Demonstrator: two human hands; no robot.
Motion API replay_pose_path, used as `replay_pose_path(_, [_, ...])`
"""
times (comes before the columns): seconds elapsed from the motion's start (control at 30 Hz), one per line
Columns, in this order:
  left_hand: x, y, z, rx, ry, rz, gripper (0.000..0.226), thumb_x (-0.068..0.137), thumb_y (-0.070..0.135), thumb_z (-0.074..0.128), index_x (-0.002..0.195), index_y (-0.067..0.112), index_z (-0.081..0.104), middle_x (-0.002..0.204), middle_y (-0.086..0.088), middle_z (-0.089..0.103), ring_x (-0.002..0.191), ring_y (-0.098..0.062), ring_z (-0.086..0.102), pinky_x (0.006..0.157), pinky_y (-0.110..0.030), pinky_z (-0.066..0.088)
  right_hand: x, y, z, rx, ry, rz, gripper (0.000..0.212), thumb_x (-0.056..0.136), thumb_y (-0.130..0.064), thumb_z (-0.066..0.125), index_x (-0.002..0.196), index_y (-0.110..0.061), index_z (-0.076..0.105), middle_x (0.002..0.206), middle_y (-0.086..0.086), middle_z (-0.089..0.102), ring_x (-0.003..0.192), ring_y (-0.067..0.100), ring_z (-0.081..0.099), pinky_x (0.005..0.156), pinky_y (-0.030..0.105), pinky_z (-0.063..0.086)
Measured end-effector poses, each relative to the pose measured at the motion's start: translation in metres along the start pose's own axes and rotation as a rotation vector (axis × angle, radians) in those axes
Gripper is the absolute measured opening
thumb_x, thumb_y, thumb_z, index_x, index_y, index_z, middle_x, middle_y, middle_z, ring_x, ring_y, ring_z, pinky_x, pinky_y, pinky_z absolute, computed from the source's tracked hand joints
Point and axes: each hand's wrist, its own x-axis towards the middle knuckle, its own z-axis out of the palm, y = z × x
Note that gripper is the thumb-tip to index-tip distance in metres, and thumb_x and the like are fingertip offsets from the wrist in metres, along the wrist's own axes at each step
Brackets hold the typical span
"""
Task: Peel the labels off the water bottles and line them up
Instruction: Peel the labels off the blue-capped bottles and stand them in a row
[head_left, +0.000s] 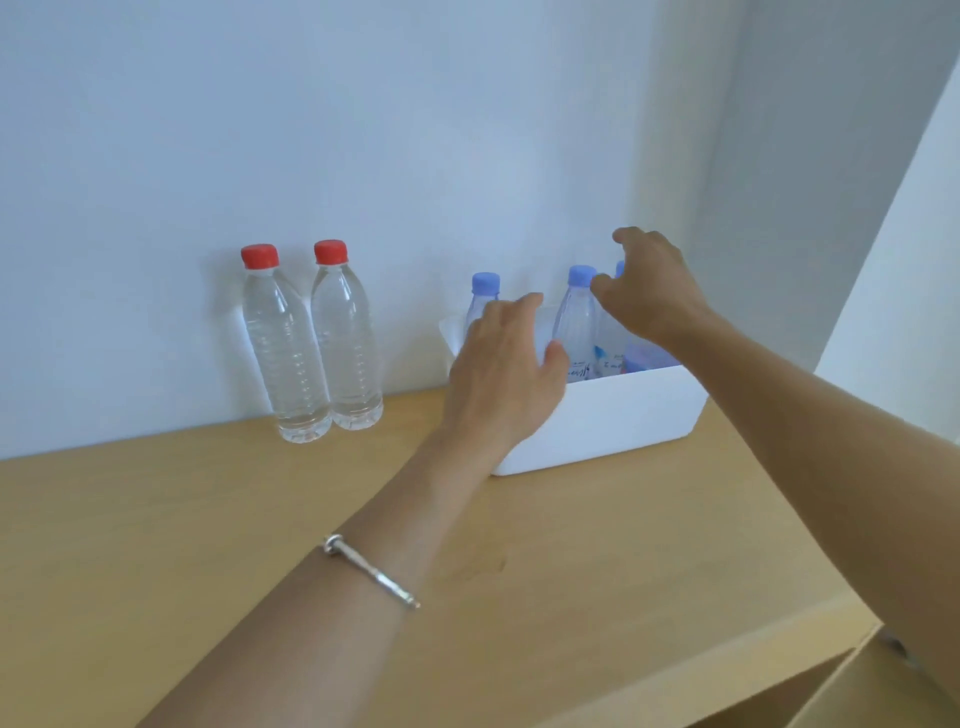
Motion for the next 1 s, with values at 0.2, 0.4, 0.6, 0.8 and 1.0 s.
replay_pose_path(0.2, [0.029, 0.038, 0.047, 0.021, -0.174, 0.013, 0.047, 0.098, 0.028, 0.044, 0.141, 0.013, 0.035, 0.141, -0.012, 0.040, 0.128, -0.030, 0.041, 0.095, -0.038, 0.038, 0.003, 0.052, -0.020, 0.051, 0.017, 0.129, 0.055, 0.089, -0.017, 0.052, 0.141, -0.007, 0.038, 0.138, 0.014, 0.045, 0.126, 0.031, 0.046, 0.098, 0.037, 0.038])
replay_pose_path(0.4, [0.036, 0.039, 0.080, 0.071, -0.242, 0.003, 0.049, 0.097, 0.029, 0.045, 0.142, 0.013, 0.033, 0.132, -0.015, 0.048, 0.119, -0.034, 0.049, 0.096, -0.042, 0.042, 0.002, 0.085, -0.005, 0.180, -0.080, 0.216, 0.056, 0.089, -0.036, 0.059, 0.135, -0.007, 0.041, 0.130, 0.013, 0.052, 0.107, 0.027, 0.052, 0.077, 0.030, 0.037])
replay_pose_path(0.6, [0.038, 0.034, 0.088, 0.158, -0.225, -0.013, 0.044, 0.098, 0.030, 0.045, 0.137, 0.011, 0.035, 0.124, -0.013, 0.050, 0.113, -0.034, 0.052, 0.083, -0.037, 0.040, -0.002, 0.092, 0.022, 0.219, -0.105, 0.202, 0.070, 0.078, -0.039, 0.067, 0.137, -0.020, 0.033, 0.118, 0.004, 0.055, 0.103, 0.025, 0.056, 0.084, 0.037, 0.047])
replay_pose_path(0.8, [0.042, 0.039, 0.082, 0.020, -0.314, -0.108, 0.043, 0.097, 0.029, 0.045, 0.136, 0.013, 0.036, 0.128, -0.009, 0.047, 0.116, -0.031, 0.052, 0.083, -0.035, 0.040, 0.005, 0.090, 0.020, 0.355, -0.096, 0.282, 0.063, 0.079, -0.029, 0.070, 0.132, -0.016, 0.038, 0.118, 0.003, 0.055, 0.093, 0.021, 0.053, 0.081, 0.034, 0.046])
replay_pose_path(1.0, [0.062, 0.044, 0.042, -0.220, -0.254, -0.130, 0.066, 0.093, 0.031, 0.056, 0.150, 0.018, 0.024, 0.144, -0.008, 0.042, 0.133, -0.025, 0.044, 0.094, -0.028, 0.037, 0.007, 0.039, -0.024, 0.467, 0.075, 0.113, 0.068, 0.077, -0.032, 0.073, 0.135, -0.021, 0.039, 0.110, -0.006, 0.051, 0.101, 0.017, 0.053, 0.083, 0.030, 0.042])
